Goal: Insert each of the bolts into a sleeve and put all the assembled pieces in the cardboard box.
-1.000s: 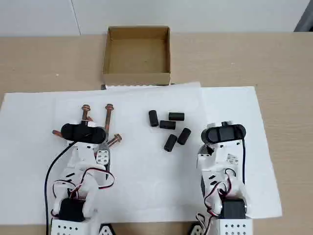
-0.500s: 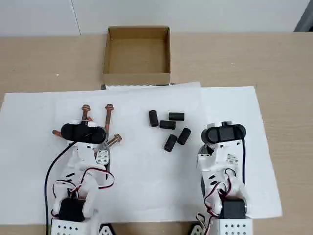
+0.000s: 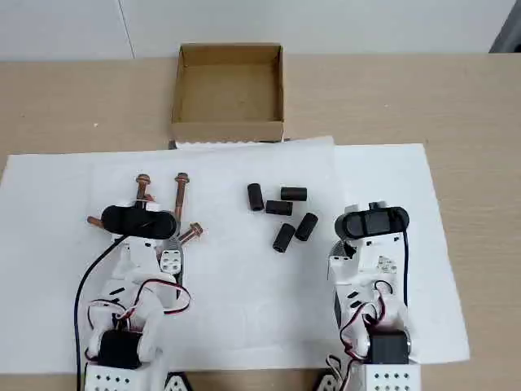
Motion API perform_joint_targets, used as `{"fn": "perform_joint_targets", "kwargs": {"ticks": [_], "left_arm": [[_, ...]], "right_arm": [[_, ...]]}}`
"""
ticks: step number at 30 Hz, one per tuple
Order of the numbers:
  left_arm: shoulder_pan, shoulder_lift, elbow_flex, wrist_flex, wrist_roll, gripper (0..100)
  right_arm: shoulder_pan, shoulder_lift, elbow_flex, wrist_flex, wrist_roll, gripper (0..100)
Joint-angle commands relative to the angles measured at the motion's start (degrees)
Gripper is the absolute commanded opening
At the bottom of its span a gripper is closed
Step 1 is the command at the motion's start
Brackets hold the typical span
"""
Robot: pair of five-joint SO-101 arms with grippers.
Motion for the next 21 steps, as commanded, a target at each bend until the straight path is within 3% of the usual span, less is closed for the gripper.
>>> {"fn": "perform_joint_targets", "kwargs": {"ticks": [1, 8, 13, 21], "left_arm": [[0.18, -0.35, -5.85, 3.16, -0.53, 1], [3.16, -0.18, -18.42, 11.16, -0.88, 1], [3.08, 1.58, -30.9, 14.07, -8.62, 1], [2.73, 23.21, -53.23, 21.71, -9.49, 1]], "right_arm": [[-0.31, -0.84, 0.79, -1.27, -0.62, 0.4], [-0.31, -0.84, 0.79, -1.27, -0.62, 0.4], [-0.31, -0.84, 0.79, -1.27, -0.62, 0.4], [-0.31, -0.84, 0.79, -1.27, -0.62, 0.4]]}}
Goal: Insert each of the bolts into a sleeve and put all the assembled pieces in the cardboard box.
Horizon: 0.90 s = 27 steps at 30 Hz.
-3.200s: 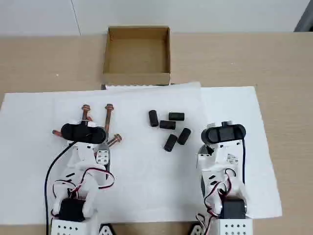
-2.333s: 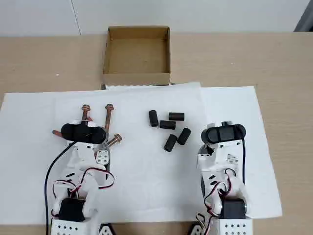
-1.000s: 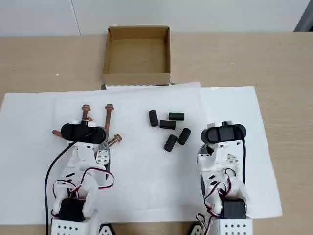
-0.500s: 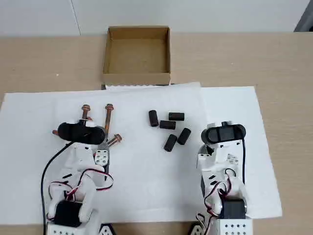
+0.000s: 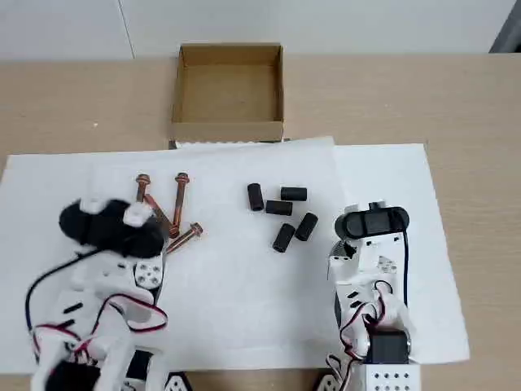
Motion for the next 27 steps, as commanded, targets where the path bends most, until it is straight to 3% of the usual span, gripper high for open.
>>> {"fn": "perform_joint_targets", "kwargs": {"ticks": [1, 11, 20, 27], "left_arm": [[0.09, 11.16, -12.09, 3.16, -0.35, 1], [-0.97, 26.73, -26.86, 8.53, -0.35, 1], [-11.25, 29.01, -28.88, 8.79, -0.35, 1], [-12.31, 31.3, -28.88, 11.6, -0.35, 1]], "right_arm": [[-0.31, -0.84, 0.79, -1.27, -0.62, 0.4], [-0.31, -0.84, 0.79, -1.27, -0.53, 0.4], [-0.66, -0.84, 0.79, -1.36, -0.35, 0.6], [-0.66, -0.84, 0.79, -1.27, -0.7, 0.4]]}}
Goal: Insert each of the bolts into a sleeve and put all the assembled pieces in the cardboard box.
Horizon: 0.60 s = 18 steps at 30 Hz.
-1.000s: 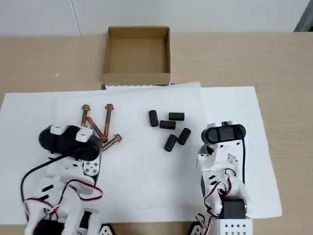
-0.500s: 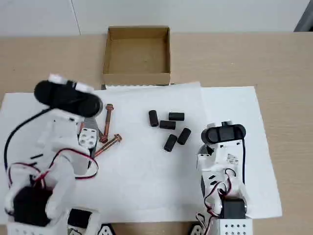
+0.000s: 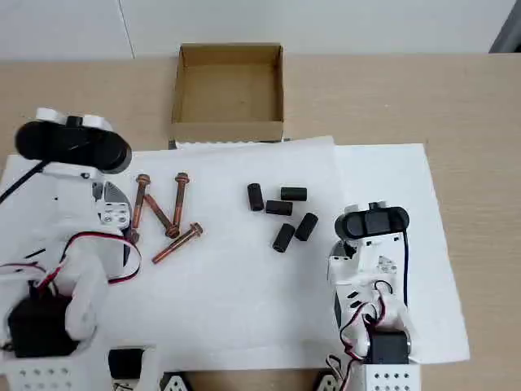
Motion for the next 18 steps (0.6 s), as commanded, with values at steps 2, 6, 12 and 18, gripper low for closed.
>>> {"fn": "perform_joint_targets", "kwargs": {"ticks": [2, 6, 12, 18], "left_arm": [[-0.35, 1.49, -1.89, 0.26, -0.26, 1], [-0.18, 3.69, -1.89, 0.09, -0.26, 1], [0.0, 8.62, -1.89, 0.0, -0.26, 1], [0.0, 12.66, -1.89, 0.35, -0.26, 1]], "right_arm": [[-0.04, -0.84, 0.0, -0.84, -0.53, 0.4], [1.36, -0.75, -8.0, 4.0, -0.62, 0.4], [1.36, -0.48, -19.6, 11.82, -0.62, 0.4], [1.27, 11.12, -30.51, 15.52, -0.26, 0.4]]}}
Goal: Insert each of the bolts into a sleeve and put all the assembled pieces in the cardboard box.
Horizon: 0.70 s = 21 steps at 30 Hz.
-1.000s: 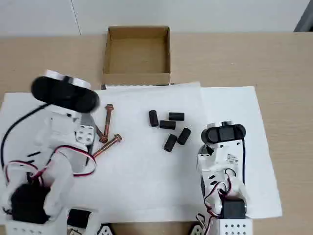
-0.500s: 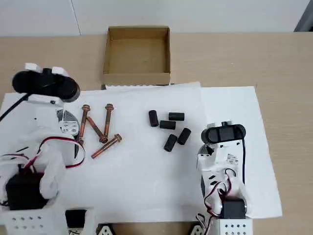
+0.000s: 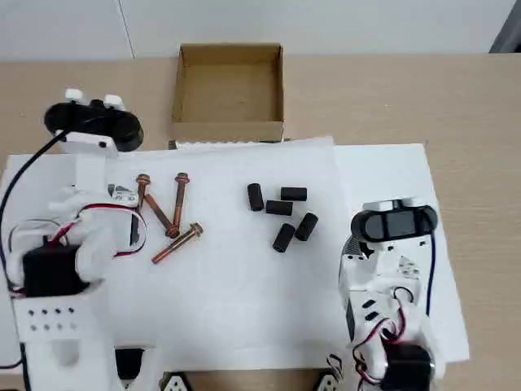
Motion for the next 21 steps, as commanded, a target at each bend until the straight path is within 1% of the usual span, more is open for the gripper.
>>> {"fn": "perform_joint_targets", "kwargs": {"ticks": [1, 5, 9, 12, 16, 19, 21], "left_arm": [[0.18, 1.76, -1.89, 0.0, -0.26, 1], [-0.18, 3.25, -1.89, -0.26, -0.26, 1], [-0.18, 5.01, -1.89, 0.18, -0.26, 1], [-0.18, 7.3, -1.89, 2.2, -0.26, 1], [-0.26, 12.92, -1.89, 2.2, -0.26, 1], [-0.26, 18.29, -2.07, 1.14, -0.26, 1], [-0.26, 21.36, -2.15, 0.44, 0.88, 1]], "right_arm": [[0.04, 11.3, -10.02, 0.57, -0.53, 0.4], [0.04, 29.41, -22.33, 3.47, -0.62, 0.6], [-0.04, 48.04, -38.68, 11.91, -0.7, 0.6], [-0.04, 59.56, -50.29, 17.45, -0.62, 0.4], [-0.31, 71.08, -61.98, 22.37, -0.35, 0.5], [-2.51, 78.02, -67.25, 25.71, -0.88, 0.5], [-4.79, 81.45, -69.1, 27.03, -3.16, 0.4]]}}
